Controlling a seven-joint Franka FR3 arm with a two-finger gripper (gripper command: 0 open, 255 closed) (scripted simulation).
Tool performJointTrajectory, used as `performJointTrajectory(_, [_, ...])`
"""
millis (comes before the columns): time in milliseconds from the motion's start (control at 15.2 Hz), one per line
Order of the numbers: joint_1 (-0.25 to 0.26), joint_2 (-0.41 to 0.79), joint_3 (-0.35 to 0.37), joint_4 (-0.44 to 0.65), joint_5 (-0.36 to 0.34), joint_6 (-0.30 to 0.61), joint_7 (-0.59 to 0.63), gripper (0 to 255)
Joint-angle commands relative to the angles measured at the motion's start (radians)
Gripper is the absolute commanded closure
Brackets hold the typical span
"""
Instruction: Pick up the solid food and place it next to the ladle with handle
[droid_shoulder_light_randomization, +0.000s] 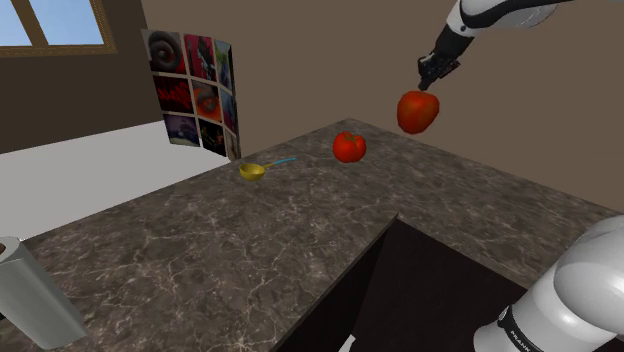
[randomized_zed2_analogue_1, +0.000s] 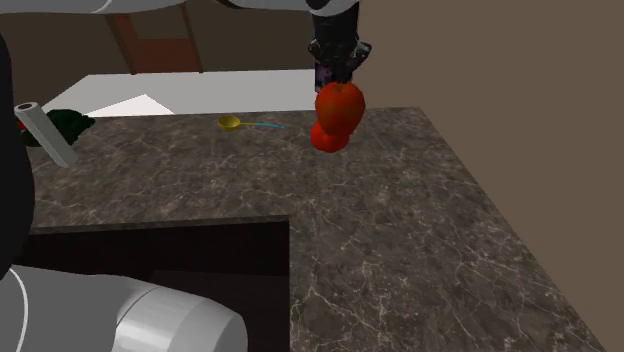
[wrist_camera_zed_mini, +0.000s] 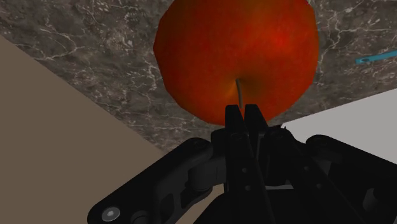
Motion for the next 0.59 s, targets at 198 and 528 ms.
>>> performJointTrajectory(198, [0.028, 0.004, 0.1, -0.002, -0.021, -0.007, 0.139, 255])
performJointTrajectory(528, [0.058, 0.041, 0.192, 0.033, -0.039, -0.021, 0.268, 255])
